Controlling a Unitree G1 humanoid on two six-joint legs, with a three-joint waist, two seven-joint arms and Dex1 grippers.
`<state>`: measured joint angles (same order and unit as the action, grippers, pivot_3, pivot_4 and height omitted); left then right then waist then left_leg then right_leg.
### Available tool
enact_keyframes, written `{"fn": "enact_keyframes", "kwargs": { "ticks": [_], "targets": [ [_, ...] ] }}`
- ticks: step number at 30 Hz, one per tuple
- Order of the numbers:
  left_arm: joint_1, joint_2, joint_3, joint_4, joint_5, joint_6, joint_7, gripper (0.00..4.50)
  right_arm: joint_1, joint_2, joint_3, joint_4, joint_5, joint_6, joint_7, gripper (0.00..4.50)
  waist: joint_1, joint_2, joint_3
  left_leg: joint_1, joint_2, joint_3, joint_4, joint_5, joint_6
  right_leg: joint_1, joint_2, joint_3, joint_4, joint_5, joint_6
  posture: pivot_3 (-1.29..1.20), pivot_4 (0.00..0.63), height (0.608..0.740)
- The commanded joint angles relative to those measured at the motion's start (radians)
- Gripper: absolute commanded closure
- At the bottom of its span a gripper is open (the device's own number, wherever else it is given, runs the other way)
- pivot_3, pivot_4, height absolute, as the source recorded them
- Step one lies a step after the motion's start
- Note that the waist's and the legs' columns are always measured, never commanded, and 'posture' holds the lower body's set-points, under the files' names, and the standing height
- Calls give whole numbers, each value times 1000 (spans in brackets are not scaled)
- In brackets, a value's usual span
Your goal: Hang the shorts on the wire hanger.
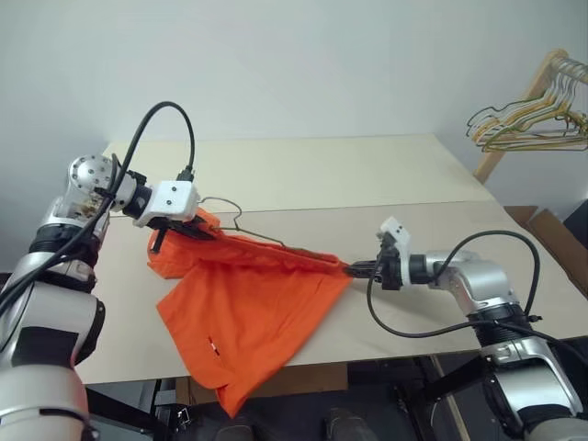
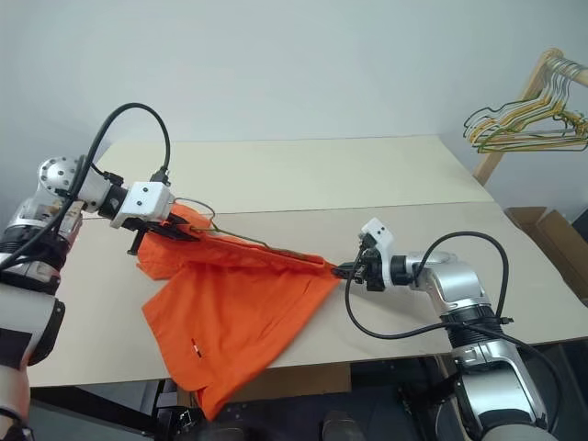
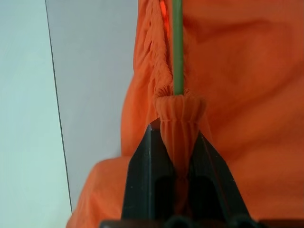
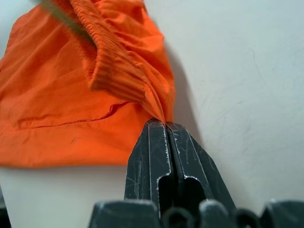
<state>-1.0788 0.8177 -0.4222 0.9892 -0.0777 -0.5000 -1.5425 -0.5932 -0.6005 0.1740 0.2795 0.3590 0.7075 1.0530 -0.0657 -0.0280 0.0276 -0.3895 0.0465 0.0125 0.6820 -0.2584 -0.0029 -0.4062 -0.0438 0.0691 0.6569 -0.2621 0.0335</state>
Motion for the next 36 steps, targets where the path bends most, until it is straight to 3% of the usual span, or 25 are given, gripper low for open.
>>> {"fn": "enact_keyframes", "kwargs": {
  "ticks": [1,11,20,32,36],
  "targets": [
    [-22,17,54,22,58,-6,57,4500,-42,-75,-19,-72,-27,0,23,4433,0,0,0,0,0,0,0,0,0,0,0,0,0,0,0,-22,0,740],
    [-53,-45,118,-22,95,-4,87,4500,-119,-236,39,-418,-184,-299,99,4433,9,0,0,0,0,1,0,0,0,-1,0,0,0,0,0,-35,0,740],
    [-50,-95,151,-126,81,3,81,4500,-233,-248,80,-517,-185,-252,177,4433,15,0,0,0,0,1,0,0,0,-1,0,0,0,0,0,-55,0,740],
    [32,-85,192,-250,59,42,41,4500,-262,-151,121,-453,-255,-116,56,4433,17,0,0,0,0,2,0,0,0,-1,0,0,1,0,0,-44,0,740],
    [50,-93,211,-274,43,69,51,4500,-215,-186,126,-470,-259,-146,94,3588,22,0,0,0,0,2,0,0,0,-1,-1,0,1,0,0,-50,0,740]
  ]
}}
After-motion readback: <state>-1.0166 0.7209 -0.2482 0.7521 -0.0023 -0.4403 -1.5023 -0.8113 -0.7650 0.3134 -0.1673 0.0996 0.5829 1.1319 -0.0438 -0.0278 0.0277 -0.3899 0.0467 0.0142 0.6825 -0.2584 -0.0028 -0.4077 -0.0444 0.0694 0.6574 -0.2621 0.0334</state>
